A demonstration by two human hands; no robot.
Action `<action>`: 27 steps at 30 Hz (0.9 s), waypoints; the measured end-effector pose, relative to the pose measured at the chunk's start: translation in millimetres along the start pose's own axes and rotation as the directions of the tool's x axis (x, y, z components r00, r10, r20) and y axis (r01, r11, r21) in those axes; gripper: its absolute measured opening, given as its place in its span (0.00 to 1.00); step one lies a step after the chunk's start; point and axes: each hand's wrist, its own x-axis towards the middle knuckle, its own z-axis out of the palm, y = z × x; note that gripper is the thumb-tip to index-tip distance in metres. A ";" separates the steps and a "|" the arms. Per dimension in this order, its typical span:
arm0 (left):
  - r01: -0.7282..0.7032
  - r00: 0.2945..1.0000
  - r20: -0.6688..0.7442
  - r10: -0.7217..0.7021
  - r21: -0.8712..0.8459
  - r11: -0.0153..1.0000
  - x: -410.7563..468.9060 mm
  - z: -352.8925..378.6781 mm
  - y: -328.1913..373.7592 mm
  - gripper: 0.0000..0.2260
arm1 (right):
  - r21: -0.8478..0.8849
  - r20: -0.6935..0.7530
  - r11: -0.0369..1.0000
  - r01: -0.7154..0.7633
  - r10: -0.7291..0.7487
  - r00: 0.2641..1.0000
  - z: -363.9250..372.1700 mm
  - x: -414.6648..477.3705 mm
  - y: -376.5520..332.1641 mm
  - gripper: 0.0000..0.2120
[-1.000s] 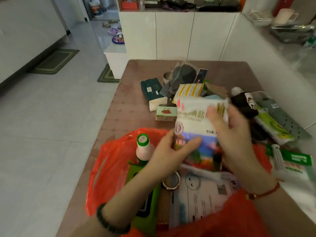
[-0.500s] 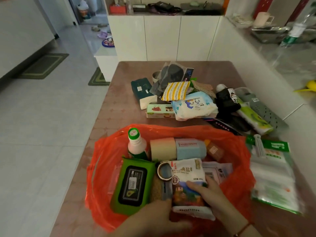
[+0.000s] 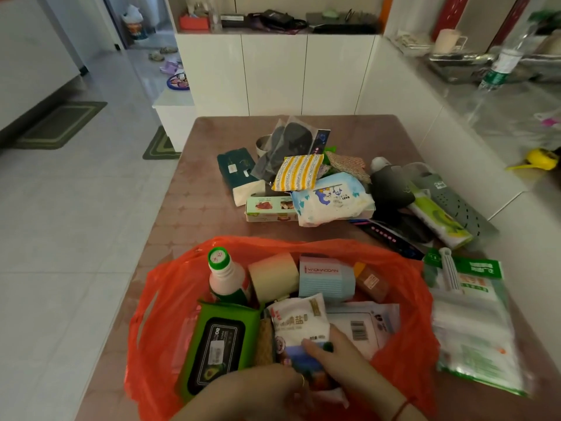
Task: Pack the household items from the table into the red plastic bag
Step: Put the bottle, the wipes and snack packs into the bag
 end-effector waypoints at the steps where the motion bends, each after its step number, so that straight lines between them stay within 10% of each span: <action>1: -0.073 0.994 -0.081 0.068 -0.058 0.996 -1.6 -9.8 1.7 0.18 | -0.121 0.018 0.992 0.024 -0.022 1.000 -9.3 -1.3 -7.7 0.16; 4: -0.256 0.933 -0.320 0.163 -0.274 0.927 -15.7 -64.1 15.2 0.13 | -0.239 -0.043 0.961 0.138 -0.152 0.987 -55.1 -0.1 -38.6 0.10; 8: -0.471 0.711 -0.701 -0.054 -0.532 0.704 19.8 -131.1 26.3 0.11 | 0.521 -0.347 0.811 0.266 -0.084 0.934 -117.6 44.8 -94.7 0.14; 14: -0.612 0.439 -0.761 -0.477 -0.642 0.462 86.2 -231.6 23.3 0.26 | 0.687 -0.472 0.701 0.190 0.233 0.850 -124.7 148.5 -146.2 0.26; 18: -0.555 0.452 -0.617 -0.645 -0.760 0.338 119.3 -267.1 0.4 0.34 | 0.578 -0.638 0.794 0.186 0.298 0.710 -116.5 172.8 -153.2 0.29; 27: -0.538 0.612 -0.460 -0.643 -0.839 0.087 143.3 -293.9 -32.3 0.48 | 0.363 -0.756 0.863 0.352 0.052 0.652 -119.4 182.6 -153.5 0.21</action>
